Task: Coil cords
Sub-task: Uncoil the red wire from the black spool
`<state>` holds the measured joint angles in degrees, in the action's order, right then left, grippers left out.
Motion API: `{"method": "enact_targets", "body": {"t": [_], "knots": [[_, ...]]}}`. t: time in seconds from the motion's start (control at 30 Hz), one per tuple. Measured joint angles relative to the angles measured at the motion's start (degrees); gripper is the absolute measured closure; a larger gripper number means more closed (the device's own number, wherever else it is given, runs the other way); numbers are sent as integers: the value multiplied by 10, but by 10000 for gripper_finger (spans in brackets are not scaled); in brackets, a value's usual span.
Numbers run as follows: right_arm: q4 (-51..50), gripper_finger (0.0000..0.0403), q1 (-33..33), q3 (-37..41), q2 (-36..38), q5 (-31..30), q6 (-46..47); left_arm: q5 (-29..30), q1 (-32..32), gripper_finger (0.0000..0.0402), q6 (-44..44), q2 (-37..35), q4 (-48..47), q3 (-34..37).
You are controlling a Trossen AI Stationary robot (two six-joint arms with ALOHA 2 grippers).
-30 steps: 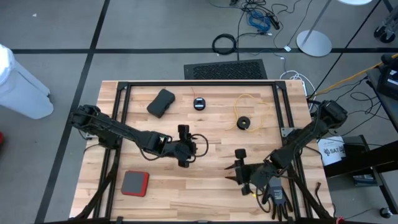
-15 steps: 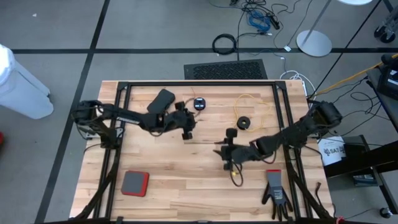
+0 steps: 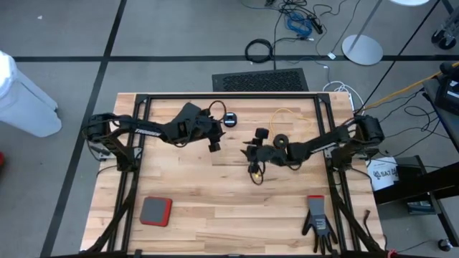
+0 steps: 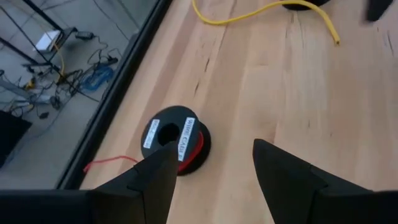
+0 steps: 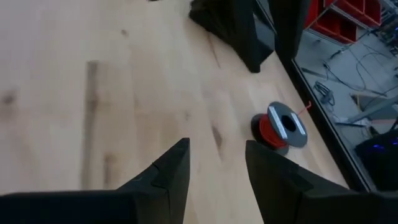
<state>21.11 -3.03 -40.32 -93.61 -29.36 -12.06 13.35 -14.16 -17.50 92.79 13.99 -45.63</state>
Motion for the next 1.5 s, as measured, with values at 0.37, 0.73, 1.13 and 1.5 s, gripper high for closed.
{"method": "enact_targets", "body": {"t": [0.37,0.73,1.13,1.5], "knots": [[78,261,89,0,-64,27,-34,-90,-73,185,-38,4,26,0],[82,261,121,0,-69,27,-31,-120,-89,185,-39,99,94,-1],[64,261,119,0,-69,43,-10,-24,-55,185,-128,166,136,-34],[56,261,118,0,-68,44,15,4,-52,185,-159,222,123,-99]]}}
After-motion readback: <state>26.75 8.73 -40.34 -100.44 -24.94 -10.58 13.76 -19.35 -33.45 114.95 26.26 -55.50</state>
